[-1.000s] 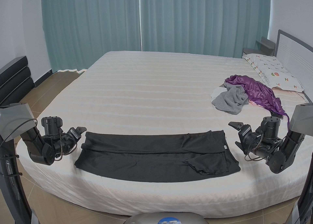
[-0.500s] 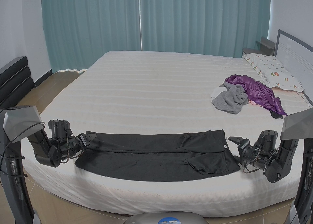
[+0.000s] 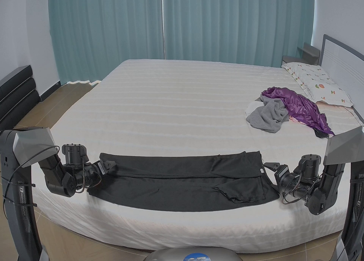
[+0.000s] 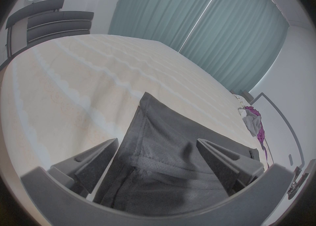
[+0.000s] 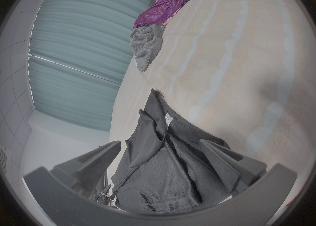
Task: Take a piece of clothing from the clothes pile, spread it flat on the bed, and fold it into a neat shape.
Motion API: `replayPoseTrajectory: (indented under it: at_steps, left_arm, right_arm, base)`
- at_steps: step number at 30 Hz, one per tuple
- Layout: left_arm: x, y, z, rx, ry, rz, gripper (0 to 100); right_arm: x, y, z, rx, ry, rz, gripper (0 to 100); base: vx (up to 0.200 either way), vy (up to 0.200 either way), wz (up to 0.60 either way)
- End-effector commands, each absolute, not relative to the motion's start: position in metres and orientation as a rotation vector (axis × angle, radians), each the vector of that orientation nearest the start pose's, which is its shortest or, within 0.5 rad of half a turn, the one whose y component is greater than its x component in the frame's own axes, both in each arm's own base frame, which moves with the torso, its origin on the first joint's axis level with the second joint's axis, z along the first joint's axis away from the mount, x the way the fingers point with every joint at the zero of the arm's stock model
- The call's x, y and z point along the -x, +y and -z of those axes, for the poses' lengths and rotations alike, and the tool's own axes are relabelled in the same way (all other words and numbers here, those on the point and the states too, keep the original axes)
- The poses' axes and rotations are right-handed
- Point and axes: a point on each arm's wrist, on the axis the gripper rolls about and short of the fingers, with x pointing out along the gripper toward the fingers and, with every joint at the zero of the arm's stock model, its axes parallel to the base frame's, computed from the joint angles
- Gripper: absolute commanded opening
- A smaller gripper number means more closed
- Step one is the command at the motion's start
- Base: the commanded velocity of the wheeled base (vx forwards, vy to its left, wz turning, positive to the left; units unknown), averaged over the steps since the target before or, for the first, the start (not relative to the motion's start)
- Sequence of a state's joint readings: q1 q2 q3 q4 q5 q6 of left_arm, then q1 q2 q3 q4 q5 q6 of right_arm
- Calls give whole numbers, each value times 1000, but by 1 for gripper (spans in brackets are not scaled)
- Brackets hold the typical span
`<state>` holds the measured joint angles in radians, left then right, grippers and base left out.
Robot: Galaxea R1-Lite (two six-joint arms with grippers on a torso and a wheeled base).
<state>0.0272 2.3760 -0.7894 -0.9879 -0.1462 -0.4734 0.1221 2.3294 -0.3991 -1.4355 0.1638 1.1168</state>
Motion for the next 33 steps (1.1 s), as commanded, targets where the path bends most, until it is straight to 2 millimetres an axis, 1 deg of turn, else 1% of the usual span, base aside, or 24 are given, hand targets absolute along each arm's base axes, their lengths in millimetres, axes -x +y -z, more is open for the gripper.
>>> replayPoseTrajectory:
  at_steps: [1,3,4,9,14,33]
  left_arm:
    - [-370,5,30,508,632,-30,100]
    - [-369,4,29,507,635,-28,100]
    - [-369,3,29,506,635,-26,0]
    - [-367,3,28,508,636,-29,0]
    - [-367,3,20,503,611,-55,0]
    - [-366,2,19,520,602,-62,0]
  right_arm:
    - [-303,41,22,-1095,605,29,100]
    - [-303,41,22,-1095,605,29,100]
    - [-303,41,22,-1095,605,29,100]
    - [-303,41,22,-1095,605,29,100]
    - [-303,41,22,-1095,604,28,100]
    - [-303,40,21,-1100,600,30,100]
  base:
    - [0,0,0]
    - [0,0,0]
    - [0,0,0]
    - [0,0,0]
    - [0,0,0]
    - [0,0,0]
